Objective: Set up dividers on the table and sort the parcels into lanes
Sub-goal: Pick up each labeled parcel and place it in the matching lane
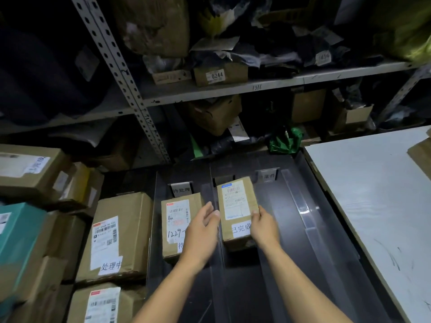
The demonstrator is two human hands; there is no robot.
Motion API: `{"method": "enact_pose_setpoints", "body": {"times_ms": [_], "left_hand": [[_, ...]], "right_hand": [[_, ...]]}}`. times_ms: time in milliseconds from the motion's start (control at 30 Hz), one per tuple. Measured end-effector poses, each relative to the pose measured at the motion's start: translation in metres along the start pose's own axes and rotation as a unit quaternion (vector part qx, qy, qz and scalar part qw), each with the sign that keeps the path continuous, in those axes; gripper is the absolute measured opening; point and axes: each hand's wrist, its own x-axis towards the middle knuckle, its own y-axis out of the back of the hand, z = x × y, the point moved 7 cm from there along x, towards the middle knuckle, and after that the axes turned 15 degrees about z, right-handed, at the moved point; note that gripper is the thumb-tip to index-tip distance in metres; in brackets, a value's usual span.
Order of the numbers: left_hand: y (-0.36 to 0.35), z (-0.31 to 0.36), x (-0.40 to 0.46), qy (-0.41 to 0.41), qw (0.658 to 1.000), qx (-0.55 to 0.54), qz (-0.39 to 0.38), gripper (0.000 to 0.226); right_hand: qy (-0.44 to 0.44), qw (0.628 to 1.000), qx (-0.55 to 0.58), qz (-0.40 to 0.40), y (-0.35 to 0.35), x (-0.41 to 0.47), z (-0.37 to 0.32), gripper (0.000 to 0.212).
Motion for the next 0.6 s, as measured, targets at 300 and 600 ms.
{"method": "enact_pose_setpoints", "body": {"times_ms": [300,600], "left_hand": [[-0.005,-0.014,0.013,0.013,1.000,0.007,-0.004,0.046],[0.003,-0.019,0.008,0.010,1.000,0.004,-0.005,0.045]], "right_hand": [[-0.033,0.998,-0.033,-0.042,-0.023,0.010,0.023,0.033],[-0.042,0.996,-0.071,-0.029,-0.023,0.008,0.017,0.031]]}}
